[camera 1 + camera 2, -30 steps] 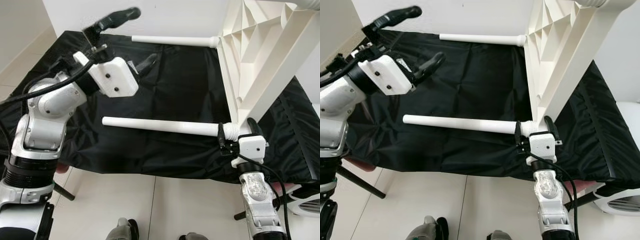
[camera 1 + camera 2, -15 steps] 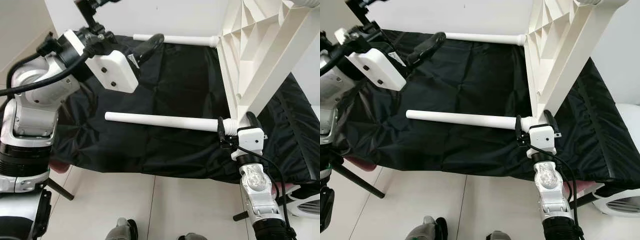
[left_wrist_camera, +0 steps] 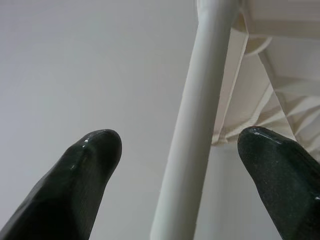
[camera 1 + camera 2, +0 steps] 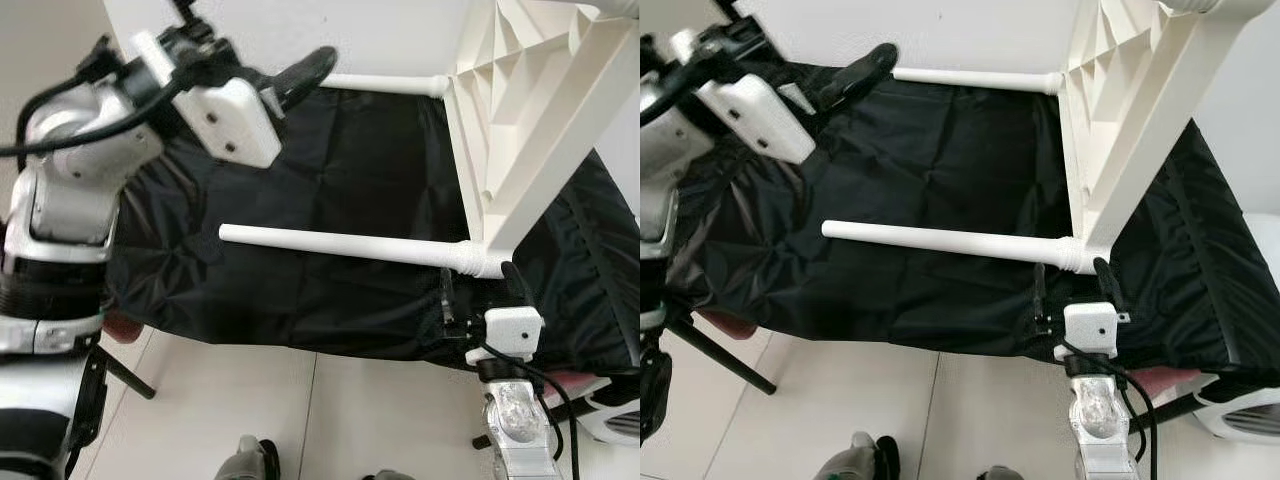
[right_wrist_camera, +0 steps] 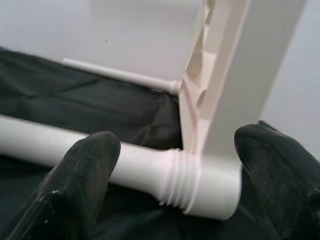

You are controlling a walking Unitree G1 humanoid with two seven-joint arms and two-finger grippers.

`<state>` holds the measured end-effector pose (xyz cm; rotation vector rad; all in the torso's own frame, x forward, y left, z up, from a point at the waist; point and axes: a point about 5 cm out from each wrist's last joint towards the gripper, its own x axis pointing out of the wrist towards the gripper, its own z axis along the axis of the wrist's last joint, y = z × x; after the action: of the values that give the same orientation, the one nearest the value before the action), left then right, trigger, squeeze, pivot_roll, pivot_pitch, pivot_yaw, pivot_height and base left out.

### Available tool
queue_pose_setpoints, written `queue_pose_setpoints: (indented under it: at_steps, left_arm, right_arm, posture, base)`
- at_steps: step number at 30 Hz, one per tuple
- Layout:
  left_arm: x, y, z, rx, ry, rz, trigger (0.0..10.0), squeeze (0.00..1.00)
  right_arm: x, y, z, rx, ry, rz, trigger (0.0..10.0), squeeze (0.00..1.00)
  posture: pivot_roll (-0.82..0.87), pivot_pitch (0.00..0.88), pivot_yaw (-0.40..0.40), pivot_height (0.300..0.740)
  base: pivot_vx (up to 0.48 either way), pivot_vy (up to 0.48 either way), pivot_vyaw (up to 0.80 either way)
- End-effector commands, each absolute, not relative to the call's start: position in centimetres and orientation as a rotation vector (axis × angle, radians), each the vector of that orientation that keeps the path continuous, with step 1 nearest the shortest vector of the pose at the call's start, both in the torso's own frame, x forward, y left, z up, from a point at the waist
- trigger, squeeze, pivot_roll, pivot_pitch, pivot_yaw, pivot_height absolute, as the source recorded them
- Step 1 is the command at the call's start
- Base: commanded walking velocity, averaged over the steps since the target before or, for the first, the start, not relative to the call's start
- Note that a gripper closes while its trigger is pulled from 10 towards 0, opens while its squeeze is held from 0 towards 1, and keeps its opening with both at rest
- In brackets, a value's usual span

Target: Building children table

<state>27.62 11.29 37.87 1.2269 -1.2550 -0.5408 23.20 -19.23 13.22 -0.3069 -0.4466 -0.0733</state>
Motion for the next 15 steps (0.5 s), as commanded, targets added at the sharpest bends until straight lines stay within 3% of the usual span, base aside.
queue_pose_setpoints:
  at_steps: [1,11,15]
  left_arm:
    - [27.5,10.8,38.6,1.154,-1.351,-0.477,10.0,0.0]
    - [29.3,9.2,38.9,1.193,-1.338,-0.541,10.0,0.0]
    - [31.4,9.0,39.2,1.238,-1.211,-0.489,10.0,0.0]
  right_arm:
    - [22.8,-19.1,13.3,-0.292,-0.451,-0.085,10.0,0.0]
    - [21.8,-18.6,13.3,-0.28,-0.441,-0.11,10.0,0.0]
    - [21.5,-18.6,13.3,-0.278,-0.433,-0.122,10.0,0.0]
  posture:
    - [-0.06,0.085,0.043,0.74]
    - [-0.08,0.093,0.073,0.74]
    - [-0.08,0.093,0.086,0.74]
  base:
    - [0.0,0.0,0.0]
    - [0.0,0.0,0.0]
    - [0.0,0.0,0.0]
